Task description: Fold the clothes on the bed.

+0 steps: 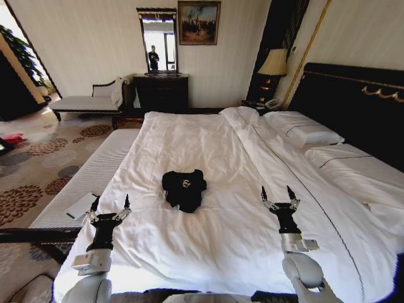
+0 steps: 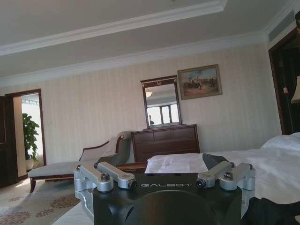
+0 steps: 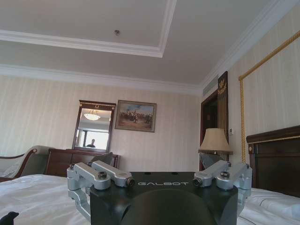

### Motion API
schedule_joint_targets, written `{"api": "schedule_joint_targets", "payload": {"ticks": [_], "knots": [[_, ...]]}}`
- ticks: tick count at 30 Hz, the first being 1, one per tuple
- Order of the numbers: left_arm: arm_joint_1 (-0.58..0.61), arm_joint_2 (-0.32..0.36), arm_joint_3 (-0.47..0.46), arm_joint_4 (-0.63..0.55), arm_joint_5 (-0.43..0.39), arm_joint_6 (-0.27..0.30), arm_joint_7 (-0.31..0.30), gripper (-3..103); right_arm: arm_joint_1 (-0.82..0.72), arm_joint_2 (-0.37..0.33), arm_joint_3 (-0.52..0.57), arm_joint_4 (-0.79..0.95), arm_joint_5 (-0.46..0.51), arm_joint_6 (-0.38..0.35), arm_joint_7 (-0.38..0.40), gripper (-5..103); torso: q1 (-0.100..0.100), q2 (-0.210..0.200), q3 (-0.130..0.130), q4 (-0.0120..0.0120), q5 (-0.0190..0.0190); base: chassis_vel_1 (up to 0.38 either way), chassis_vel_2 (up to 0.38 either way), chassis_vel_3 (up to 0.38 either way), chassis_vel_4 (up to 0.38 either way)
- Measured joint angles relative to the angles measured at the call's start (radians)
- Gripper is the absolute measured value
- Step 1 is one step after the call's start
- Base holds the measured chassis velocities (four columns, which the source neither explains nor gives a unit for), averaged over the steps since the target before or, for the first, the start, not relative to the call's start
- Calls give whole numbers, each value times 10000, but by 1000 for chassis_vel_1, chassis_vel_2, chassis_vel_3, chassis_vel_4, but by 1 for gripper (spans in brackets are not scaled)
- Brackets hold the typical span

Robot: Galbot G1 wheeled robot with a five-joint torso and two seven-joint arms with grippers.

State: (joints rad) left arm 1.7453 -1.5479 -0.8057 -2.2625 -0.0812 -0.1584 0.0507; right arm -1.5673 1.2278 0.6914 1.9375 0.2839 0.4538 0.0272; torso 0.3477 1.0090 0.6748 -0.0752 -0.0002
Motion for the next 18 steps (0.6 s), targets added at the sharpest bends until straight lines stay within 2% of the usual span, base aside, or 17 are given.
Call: {"api": "schedule_joint_targets", "payload": {"ticks": [18], "knots": [[-52,63,-17,146,0,-9,0,100,148,27,-107,-145,-69,38,143,100,5,-3,2,1,0,32,24,-28,-27]]}}
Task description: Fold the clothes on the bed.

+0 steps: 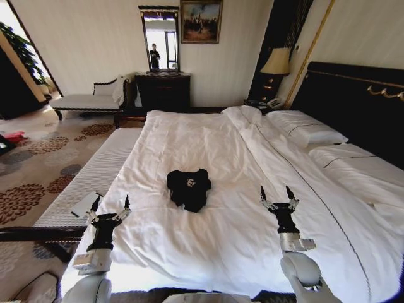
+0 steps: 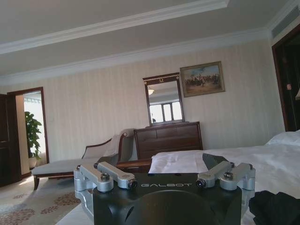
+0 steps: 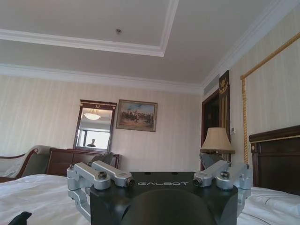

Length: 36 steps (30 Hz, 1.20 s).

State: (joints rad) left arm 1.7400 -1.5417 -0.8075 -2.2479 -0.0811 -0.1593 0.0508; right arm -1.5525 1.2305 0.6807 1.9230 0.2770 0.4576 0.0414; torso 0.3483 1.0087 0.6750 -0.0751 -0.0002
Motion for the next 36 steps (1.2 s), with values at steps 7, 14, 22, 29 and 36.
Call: {"api": "schedule_joint_targets", "payload": {"ticks": [7,14,22,29,36], "knots": [[-17,7,-10,54,0,-32,0,100,88,15,-33,-80,43,165,-62,100,1,-1,0,-1,4,0,0,0,0],[-80,11,-59,123,-12,-41,-1,100,114,86,-31,-90,-228,-158,223,100,0,0,0,-1,1,0,0,0,0],[-94,20,-81,123,-47,-42,-2,100,178,102,-76,-142,-261,-196,268,100,0,0,0,-1,1,0,0,0,0],[-148,43,-125,113,-137,-25,-7,100,334,47,-208,-180,-155,-12,256,100,2,0,1,-2,1,0,0,0,0],[-303,90,-299,42,-328,113,-72,100,573,-651,-617,-293,314,-499,290,100,1,0,-1,-3,4,0,0,0,0]]}}
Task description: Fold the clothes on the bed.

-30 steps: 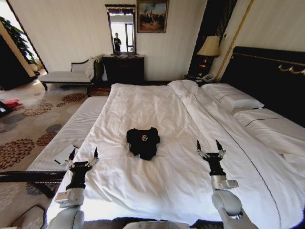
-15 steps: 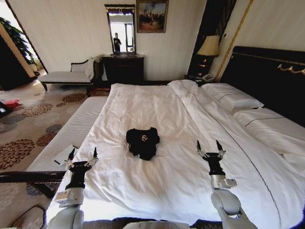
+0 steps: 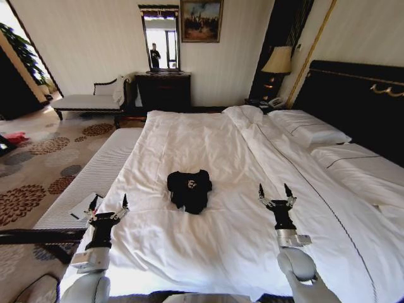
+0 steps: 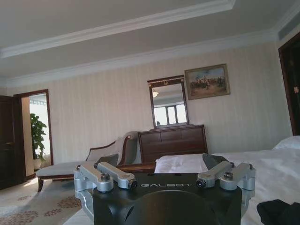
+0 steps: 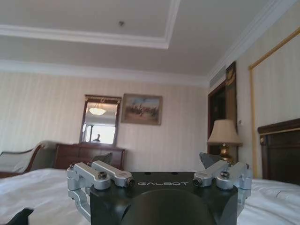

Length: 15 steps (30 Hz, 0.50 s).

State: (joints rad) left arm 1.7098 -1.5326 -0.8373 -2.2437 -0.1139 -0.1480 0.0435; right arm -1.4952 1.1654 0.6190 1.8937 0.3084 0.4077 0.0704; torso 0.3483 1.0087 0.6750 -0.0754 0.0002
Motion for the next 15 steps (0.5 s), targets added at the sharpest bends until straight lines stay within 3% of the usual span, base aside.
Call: {"api": "schedule_joint_targets", "payload": {"ticks": [3,5,8,10,12,13,15], "knots": [[-79,120,-188,-173,-195,271,-63,100,557,-1011,-576,-46,749,-1073,310,100,0,1,1,4,-2,0,0,0,0],[-84,133,-193,-196,-211,299,-66,100,642,-1161,-664,-42,973,-1271,371,100,0,0,1,6,-1,0,0,0,0],[-138,200,-135,-241,-233,413,-68,100,1080,-2007,-1182,225,2457,-2665,685,100,1,-1,1,-2,-2,0,0,0,0],[-135,200,-134,-244,-234,417,-68,100,1117,-2053,-1221,232,2528,-2749,709,100,1,0,1,-2,-1,0,0,0,0],[-90,191,-117,-376,-477,671,-150,100,1852,-2729,-1888,132,3660,-3760,849,100,0,0,1,1,-1,0,0,0,0],[-90,191,-117,-376,-477,671,-150,100,1852,-2729,-1888,132,3660,-3760,849,100,0,0,1,1,-1,0,0,0,0],[-81,138,-56,-533,-850,975,-241,100,2573,-3160,-2445,-125,4546,-4096,808,100,0,0,1,2,0,0,0,0,0]]}}
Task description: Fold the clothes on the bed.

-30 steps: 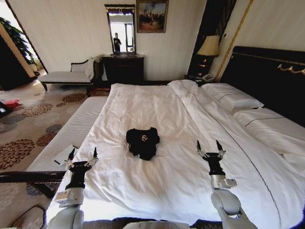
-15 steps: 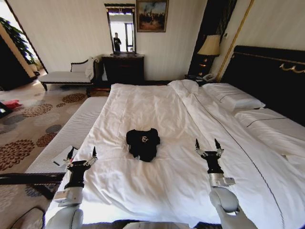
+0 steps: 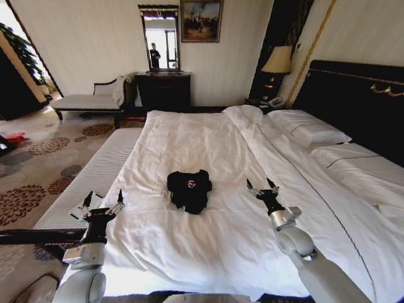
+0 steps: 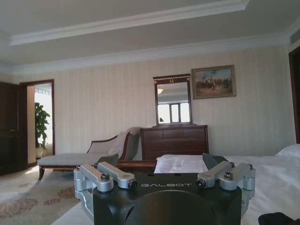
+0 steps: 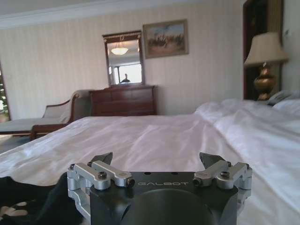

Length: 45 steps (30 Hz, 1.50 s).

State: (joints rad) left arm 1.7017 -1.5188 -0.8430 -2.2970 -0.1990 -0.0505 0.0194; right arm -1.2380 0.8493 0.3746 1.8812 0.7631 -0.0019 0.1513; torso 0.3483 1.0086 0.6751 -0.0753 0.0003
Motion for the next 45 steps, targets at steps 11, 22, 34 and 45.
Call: {"api": "schedule_joint_targets", "payload": {"ticks": [11,22,34,45], "knots": [[-76,-128,-17,202,176,110,-28,100,4495,-1264,-3214,-2640,2277,-147,-2479,100,1,0,0,0,-2,0,0,0,0],[-282,-258,96,604,406,19,-29,100,7236,-1027,-5495,-4189,2880,-1005,-3751,100,1,-1,1,-1,0,0,0,0,0],[-96,-308,42,511,559,-70,-29,100,8987,-136,-6942,-5274,3462,-1525,-4412,100,1,0,0,2,-3,0,0,0,0],[82,-330,-40,459,627,-313,-47,100,9834,458,-7901,-6516,2105,-1261,-5501,100,0,1,0,-1,-3,0,0,0,0]]}}
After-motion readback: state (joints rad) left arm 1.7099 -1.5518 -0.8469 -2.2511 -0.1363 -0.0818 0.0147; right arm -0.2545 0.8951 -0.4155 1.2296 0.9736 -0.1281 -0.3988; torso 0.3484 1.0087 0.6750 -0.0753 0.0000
